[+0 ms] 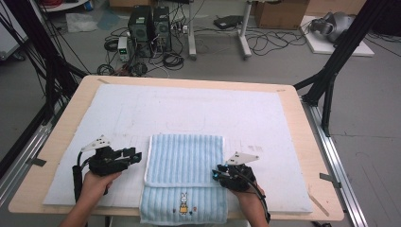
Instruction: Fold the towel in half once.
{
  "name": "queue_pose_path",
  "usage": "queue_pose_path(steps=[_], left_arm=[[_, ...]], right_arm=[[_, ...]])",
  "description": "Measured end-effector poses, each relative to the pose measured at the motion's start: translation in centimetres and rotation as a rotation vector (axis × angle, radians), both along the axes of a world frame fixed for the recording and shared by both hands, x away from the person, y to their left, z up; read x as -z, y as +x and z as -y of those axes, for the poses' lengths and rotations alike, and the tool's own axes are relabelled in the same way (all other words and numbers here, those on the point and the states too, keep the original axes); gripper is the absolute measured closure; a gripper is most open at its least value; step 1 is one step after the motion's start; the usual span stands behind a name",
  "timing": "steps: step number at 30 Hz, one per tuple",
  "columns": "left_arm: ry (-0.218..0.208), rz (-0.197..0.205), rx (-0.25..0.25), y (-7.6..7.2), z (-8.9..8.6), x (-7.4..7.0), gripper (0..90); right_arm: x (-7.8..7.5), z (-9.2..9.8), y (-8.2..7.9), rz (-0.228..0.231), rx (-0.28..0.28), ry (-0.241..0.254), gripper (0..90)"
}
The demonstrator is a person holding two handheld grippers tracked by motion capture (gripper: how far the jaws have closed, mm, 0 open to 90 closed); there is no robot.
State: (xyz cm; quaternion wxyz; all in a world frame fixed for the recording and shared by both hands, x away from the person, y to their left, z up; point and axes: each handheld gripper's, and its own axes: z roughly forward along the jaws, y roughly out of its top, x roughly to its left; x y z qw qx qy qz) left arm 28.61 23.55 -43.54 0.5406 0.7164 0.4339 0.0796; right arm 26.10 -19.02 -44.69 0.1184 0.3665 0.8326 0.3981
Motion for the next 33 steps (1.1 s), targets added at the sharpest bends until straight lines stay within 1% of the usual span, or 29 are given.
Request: queue_pose_path(steps=[3, 5, 6, 7, 9, 10, 11, 12, 13, 14, 16, 17, 18, 19, 20, 21, 22, 23, 24, 25, 26, 27, 28, 29, 30, 31, 32, 33], left_arm=[[0.011, -0.004, 0.003, 0.3, -0.1, 0.1, 54.0], [0.007, -0.005, 0.001, 0.6, 0.0, 0.0, 53.8], [0.008, -0.002, 0.001, 0.8, 0.0, -0.1, 53.6], [0.006, 0.001, 0.005, 1.1, 0.1, -0.2, 53.2], [-0.006, 0.006, 0.006, 1.7, 0.3, -0.5, 52.9], [-0.008, 0.002, 0.008, 2.2, 0.3, -0.5, 52.9], [-0.005, -0.005, 0.008, 2.6, 0.4, -0.5, 52.9], [-0.006, -0.014, 0.006, 3.1, 0.5, -0.4, 52.9], [-0.015, -0.022, -0.001, 3.5, 0.7, -0.2, 53.1], [-0.015, -0.032, 0.0, 4.1, 0.9, -0.1, 53.6], [-0.005, -0.069, 0.003, 5.3, 1.5, 0.2, 53.8], [-0.008, -0.08, 0.005, 5.6, 1.8, 0.3, 54.2], [0.0, -0.091, 0.012, 6.2, 2.2, 0.4, 54.5], [0.004, -0.098, 0.014, 6.4, 2.4, 0.4, 54.7], [0.005, -0.111, 0.013, 6.8, 2.9, 0.5, 55.0], [0.012, -0.126, 0.022, 7.0, 3.3, 0.6, 55.3], [0.034, -0.13, 0.027, 7.0, 3.6, 0.7, 56.0], [0.053, -0.132, 0.032, 7.1, 3.8, 0.8, 56.4], [0.062, -0.139, 0.043, 7.1, 4.0, 1.0, 58.4], [0.079, -0.141, 0.052, 7.2, 4.1, 1.2, 60.6], [0.097, -0.135, 0.053, 7.2, 4.2, 1.3, 63.9], [0.114, -0.128, 0.06, 7.2, 4.3, 1.5, 68.9], [0.128, -0.126, 0.068, 7.2, 4.4, 1.6, 75.1], [0.136, -0.117, 0.078, 7.1, 4.5, 1.6, 82.8], [0.141, -0.11, 0.087, 7.0, 4.6, 1.5, 84.9], [0.144, -0.103, 0.093, 6.9, 4.6, 1.4, 85.8], [0.139, -0.097, 0.101, 6.7, 4.6, 1.3, 86.0], [0.124, -0.097, 0.102, 6.6, 4.5, 1.0, 86.1]], right_arm=[[-0.2, 0.1, -0.6, 0.014, -0.031, -0.044, 69.6], [-0.3, 0.3, -0.8, 0.004, -0.049, -0.057, 69.2], [-0.5, 0.4, -0.9, -0.004, -0.056, -0.052, 66.9], [-0.6, 0.5, -0.8, -0.006, -0.057, -0.038, 63.8], [-1.1, 1.2, -0.2, 0.002, -0.028, 0.049, 61.0], [-1.3, 1.5, 0.3, 0.01, -0.001, 0.09, 60.2], [-1.6, 1.8, 0.9, 0.015, 0.026, 0.115, 59.7], [-1.7, 2.1, 1.6, 0.025, 0.056, 0.127, 59.8], [-1.7, 2.3, 2.3, 0.033, 0.075, 0.134, 60.2], [-1.7, 2.4, 2.9, 0.039, 0.099, 0.134, 60.7], [-1.8, 2.4, 4.1, 0.032, 0.135, 0.11, 62.1], [-1.7, 2.4, 4.8, 0.034, 0.155, 0.108, 63.5], [-1.7, 2.4, 5.2, 0.03, 0.161, 0.103, 63.9], [-1.6, 2.3, 6.0, 0.012, 0.174, 0.1, 63.9], [-1.5, 2.3, 6.2, 0.007, 0.175, 0.102, 64.0], [-1.3, 2.1, 6.7, -0.022, 0.179, 0.107, 64.0], [-1.2, 1.9, 6.9, -0.036, 0.178, 0.099, 64.0], [-1.1, 1.8, 7.0, -0.041, 0.172, 0.089, 64.0], [-1.0, 1.7, 7.1, -0.037, 0.169, 0.073, 64.3], [-1.0, 1.6, 7.1, -0.043, 0.171, 0.064, 65.2], [-0.9, 1.6, 7.2, -0.045, 0.166, 0.059, 67.1], [-0.8, 1.5, 7.2, -0.052, 0.162, 0.053, 70.5], [-0.6, 1.4, 7.3, -0.057, 0.155, 0.041, 76.4], [-0.5, 1.2, 7.3, -0.059, 0.142, 0.018, 81.3], [-0.5, 1.1, 7.2, -0.055, 0.129, 0.006, 84.9], [-0.6, 0.9, 7.1, -0.048, 0.119, -0.002, 85.6], [-0.7, 0.8, 7.0, -0.041, 0.113, -0.004, 86.1], [-0.8, 0.8, 6.9, -0.04, 0.107, 0.0, 86.3]])
